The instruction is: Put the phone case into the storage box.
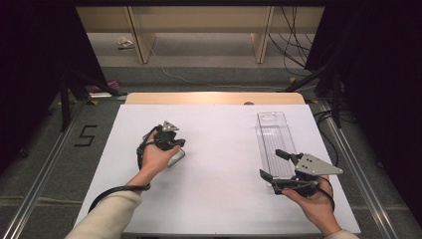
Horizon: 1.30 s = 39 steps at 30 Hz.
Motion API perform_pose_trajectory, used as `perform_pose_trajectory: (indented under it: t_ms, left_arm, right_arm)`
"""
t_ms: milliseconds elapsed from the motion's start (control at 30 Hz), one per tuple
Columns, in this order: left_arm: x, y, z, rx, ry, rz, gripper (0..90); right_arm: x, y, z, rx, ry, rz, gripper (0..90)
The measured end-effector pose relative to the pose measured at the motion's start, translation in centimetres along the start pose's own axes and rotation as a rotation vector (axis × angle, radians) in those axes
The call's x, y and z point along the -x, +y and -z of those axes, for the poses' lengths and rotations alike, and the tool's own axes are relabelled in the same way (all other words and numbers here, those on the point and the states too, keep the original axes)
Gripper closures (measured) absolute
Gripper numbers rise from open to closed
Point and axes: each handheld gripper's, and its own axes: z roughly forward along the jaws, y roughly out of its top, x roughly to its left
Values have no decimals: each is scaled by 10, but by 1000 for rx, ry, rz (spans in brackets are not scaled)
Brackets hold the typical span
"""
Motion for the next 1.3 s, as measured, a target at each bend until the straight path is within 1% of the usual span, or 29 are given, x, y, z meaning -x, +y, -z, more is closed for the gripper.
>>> perform_pose_trajectory:
  t_ms: [100,167,233,267,333,400,433,467,533,600,667,867,900,1033,1200,1300]
  left_arm:
    - [1,-2,-11,-40,-1,2,899]
    - [1,-5,-16,-55,-4,10,899]
    - [1,-6,-18,-58,-2,13,899]
    - [1,-10,-21,-69,-5,17,899]
    - [0,-11,-21,-70,-10,22,899]
    - [1,-11,-21,-85,-18,16,899]
    - [1,-11,-21,-85,-18,16,899]
    - [1,-12,-20,-104,-22,4,899]
    - [2,-13,-20,-105,-24,6,899]
    - [1,-16,-16,-114,-37,-1,899]
    - [2,-17,-14,-117,-37,0,899]
    - [1,-28,-1,-144,-56,-27,899]
    - [0,-32,4,-150,-61,-31,899]
    - [-3,-39,11,-152,-70,-30,899]
    - [-6,-43,17,-161,-73,-30,899]
    - [-9,-45,21,-170,-74,-41,899]
  right_arm:
    - [0,0,0,0,0,-1,164]
    - [0,0,1,0,0,0,164]
    - [0,0,1,3,2,1,164]
    - [0,0,1,3,2,2,164]
    - [0,0,0,1,2,2,164]
    - [0,0,0,-2,2,0,162]
    - [0,0,0,-2,2,0,162]
    - [0,0,0,-3,1,1,162]
    - [0,0,0,-3,1,1,162]
    - [0,0,0,-4,1,1,162]
    - [0,0,0,-3,2,-1,162]
    - [0,0,0,-5,1,-1,162]
    - [0,0,0,-7,1,0,162]
    - [-1,0,-1,-7,2,4,162]
    - [-1,0,-1,-9,4,3,162]
    - [-1,0,-1,-8,1,3,162]
